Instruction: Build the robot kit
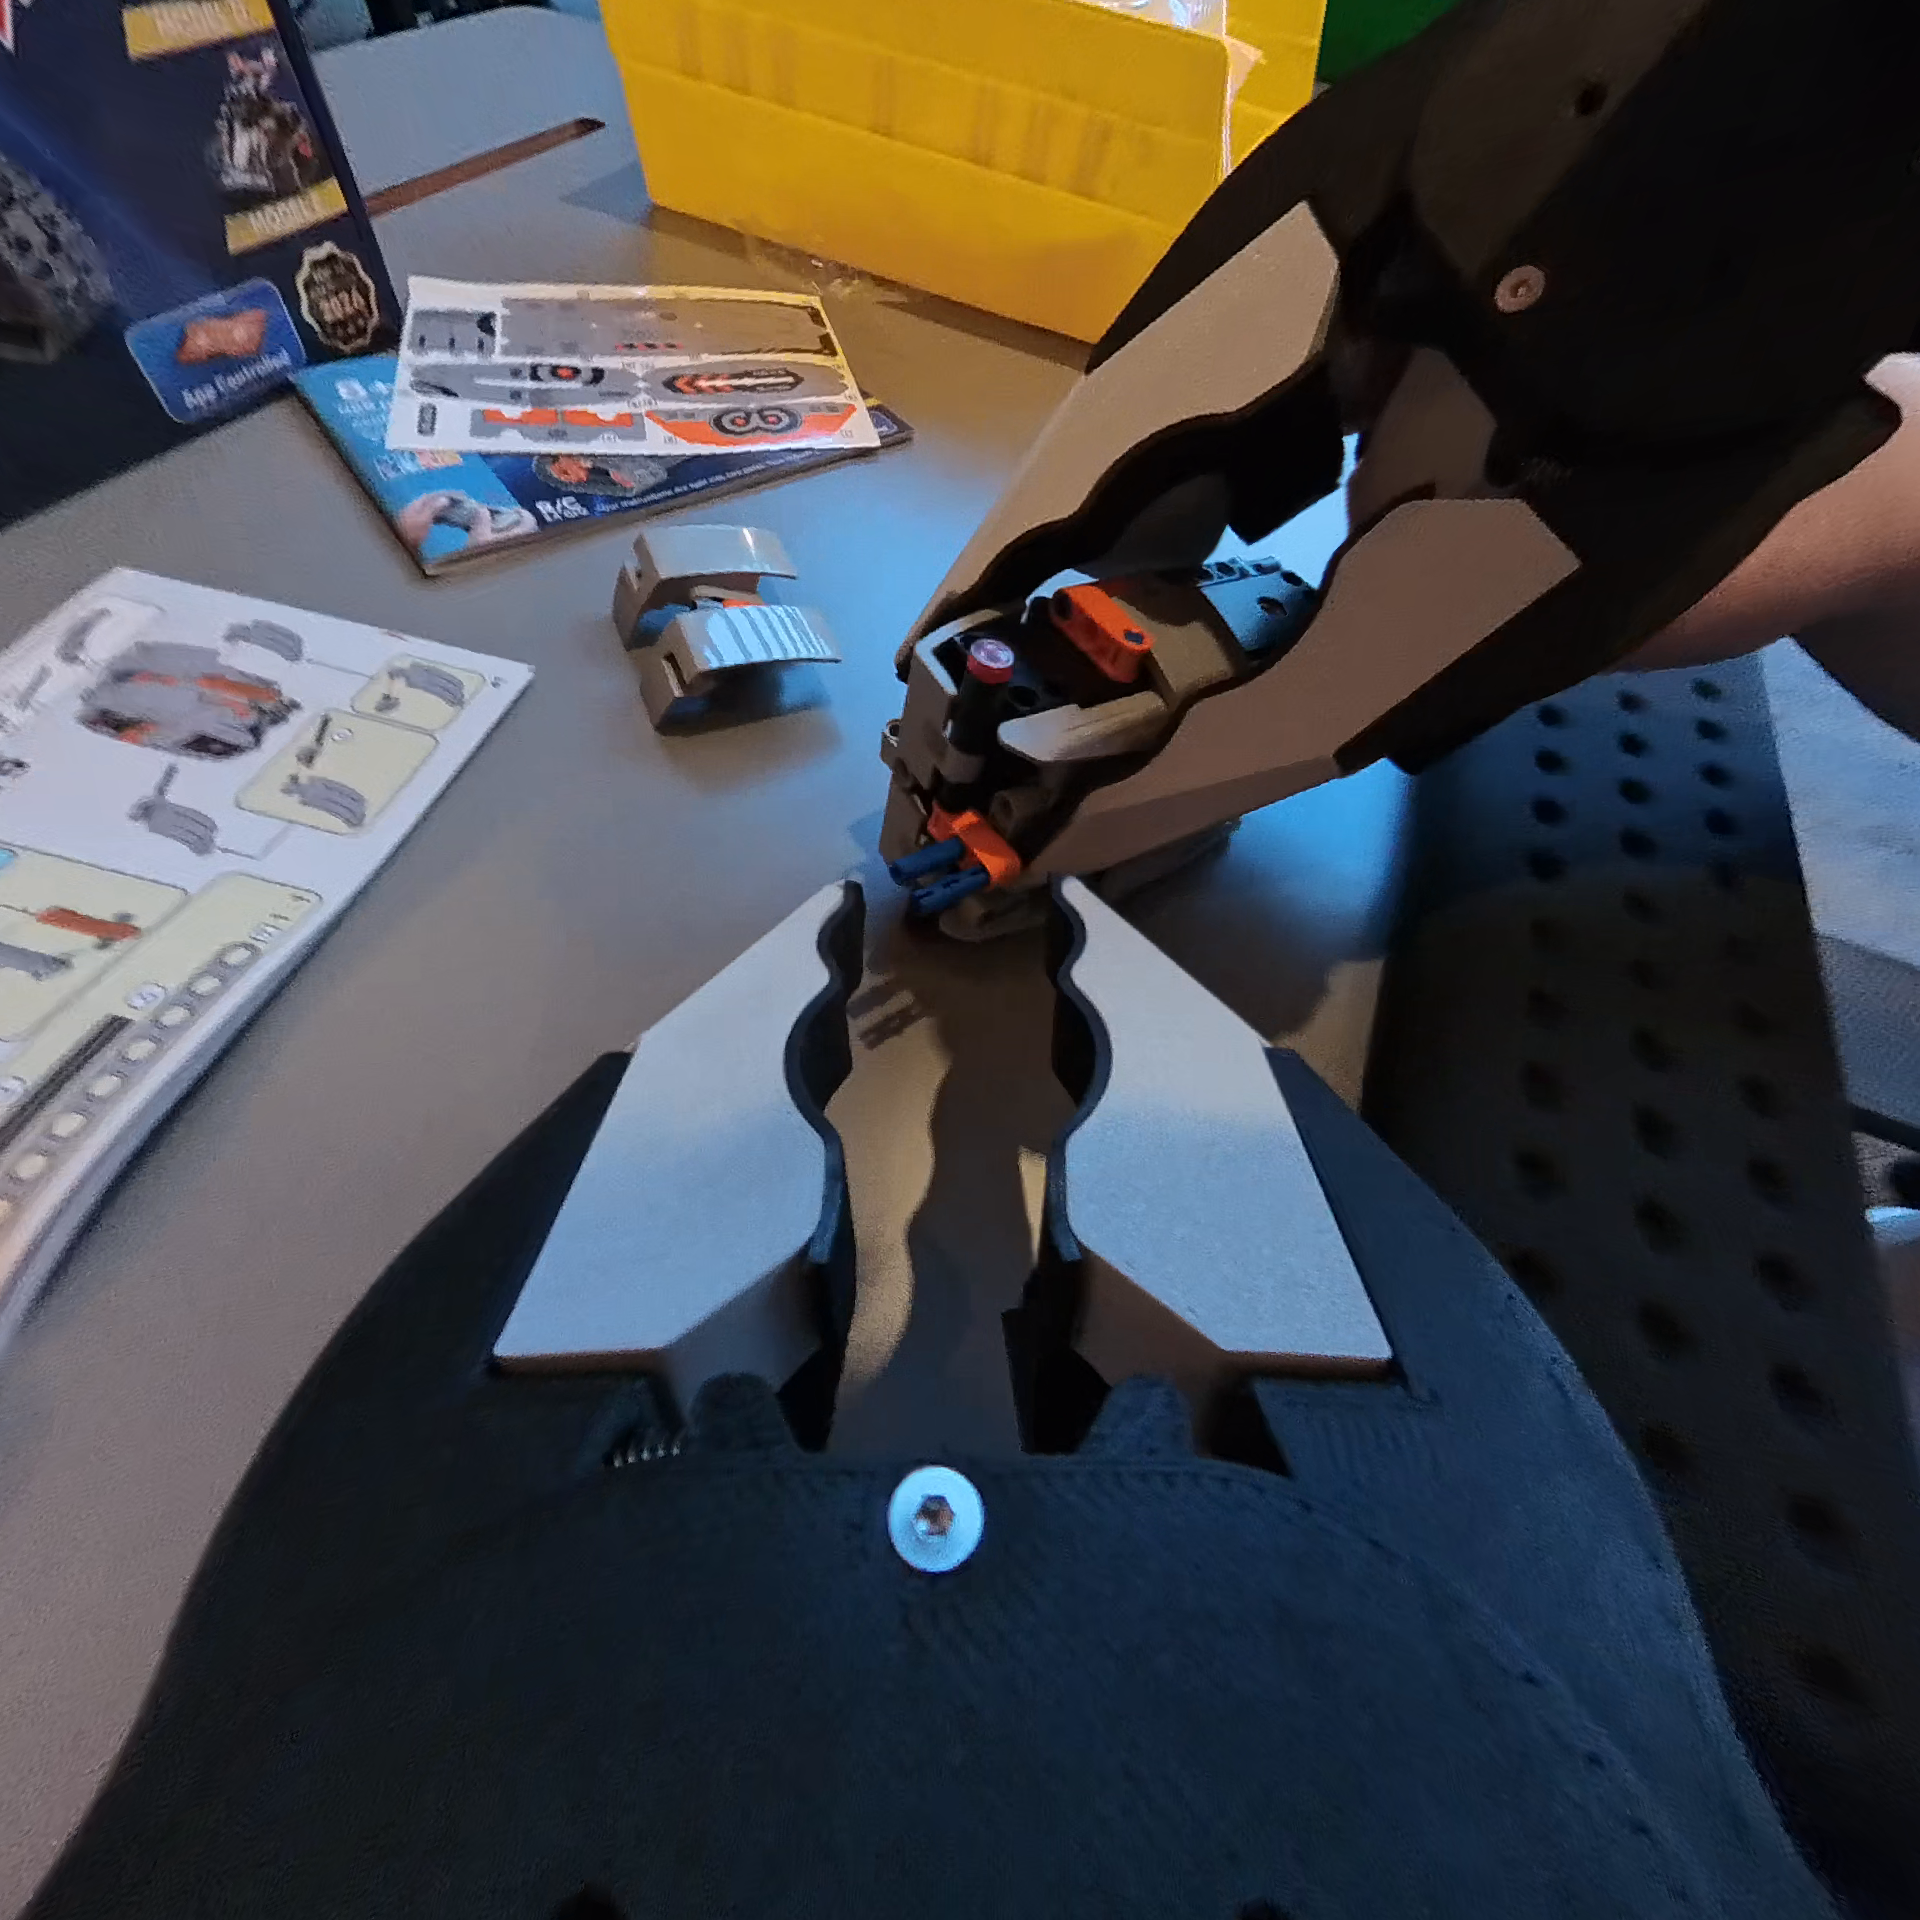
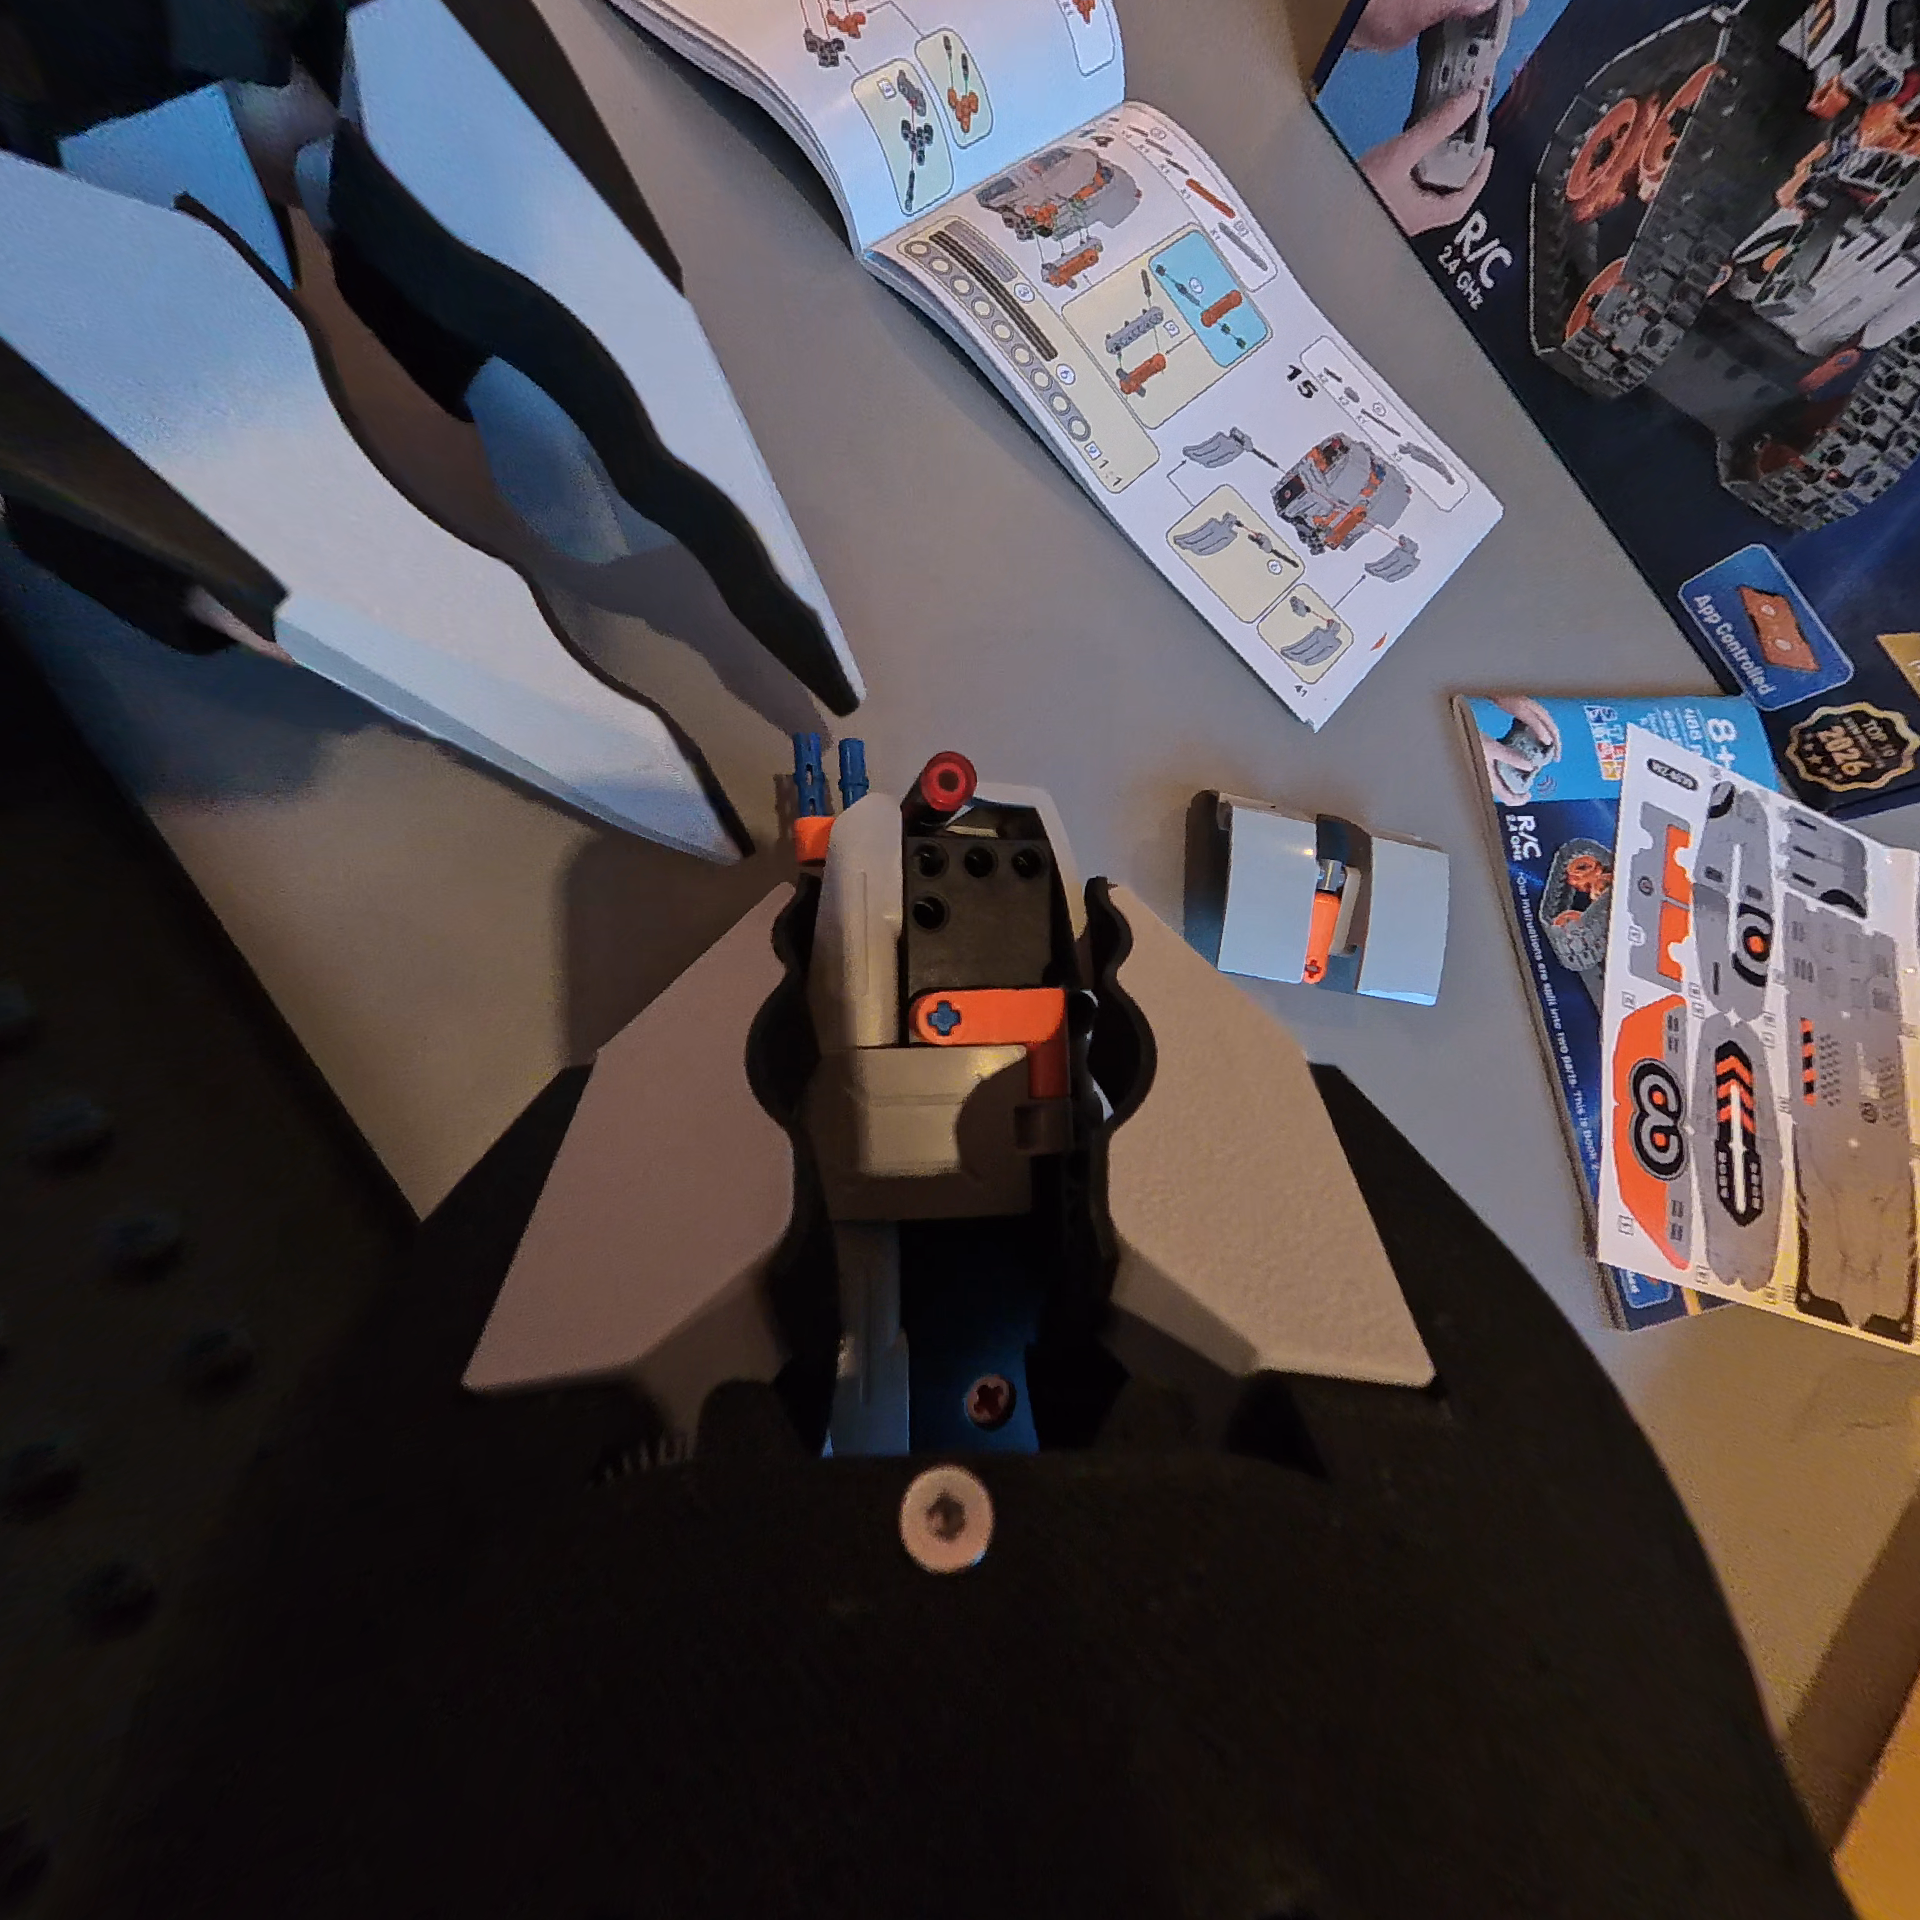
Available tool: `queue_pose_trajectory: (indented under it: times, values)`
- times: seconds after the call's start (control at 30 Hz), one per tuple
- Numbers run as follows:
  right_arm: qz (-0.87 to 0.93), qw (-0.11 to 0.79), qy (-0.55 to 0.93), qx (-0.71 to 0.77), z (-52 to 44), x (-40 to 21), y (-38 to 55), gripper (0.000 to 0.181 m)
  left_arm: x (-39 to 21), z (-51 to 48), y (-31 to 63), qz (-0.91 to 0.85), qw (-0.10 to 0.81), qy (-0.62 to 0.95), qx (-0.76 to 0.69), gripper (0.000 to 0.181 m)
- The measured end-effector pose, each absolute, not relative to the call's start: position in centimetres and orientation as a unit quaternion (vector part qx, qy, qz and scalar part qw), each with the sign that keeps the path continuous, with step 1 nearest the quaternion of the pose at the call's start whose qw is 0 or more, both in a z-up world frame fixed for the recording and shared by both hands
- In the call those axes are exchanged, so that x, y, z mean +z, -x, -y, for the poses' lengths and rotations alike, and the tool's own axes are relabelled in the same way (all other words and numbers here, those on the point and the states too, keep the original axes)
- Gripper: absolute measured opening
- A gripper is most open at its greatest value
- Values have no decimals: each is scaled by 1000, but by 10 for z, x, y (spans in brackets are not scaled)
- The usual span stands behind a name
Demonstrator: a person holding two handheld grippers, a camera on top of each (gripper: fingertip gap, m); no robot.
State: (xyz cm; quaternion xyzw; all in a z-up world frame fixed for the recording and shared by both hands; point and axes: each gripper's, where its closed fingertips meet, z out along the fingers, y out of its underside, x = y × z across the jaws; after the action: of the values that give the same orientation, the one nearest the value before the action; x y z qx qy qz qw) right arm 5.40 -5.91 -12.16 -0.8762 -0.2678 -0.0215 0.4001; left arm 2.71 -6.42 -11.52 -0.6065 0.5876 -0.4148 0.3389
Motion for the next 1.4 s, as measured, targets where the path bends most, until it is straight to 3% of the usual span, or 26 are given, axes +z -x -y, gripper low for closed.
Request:
queue_pose_trajectory:
  times: [0.23, 1.17, 1.4]
  values:
    - [250, 401, 881, 8, 61, -121, -55, 51, -116, 66, -37, -580, 327, 610, -430, 22]
    - [213, 406, 888, 19, 66, -124, -54, 54, -119, 68, -39, -611, 349, 589, -397, 22]
    - [239, 414, 877, -41, 74, -125, -63, 55, -121, 69, -41, -609, 341, 595, -399, 19]
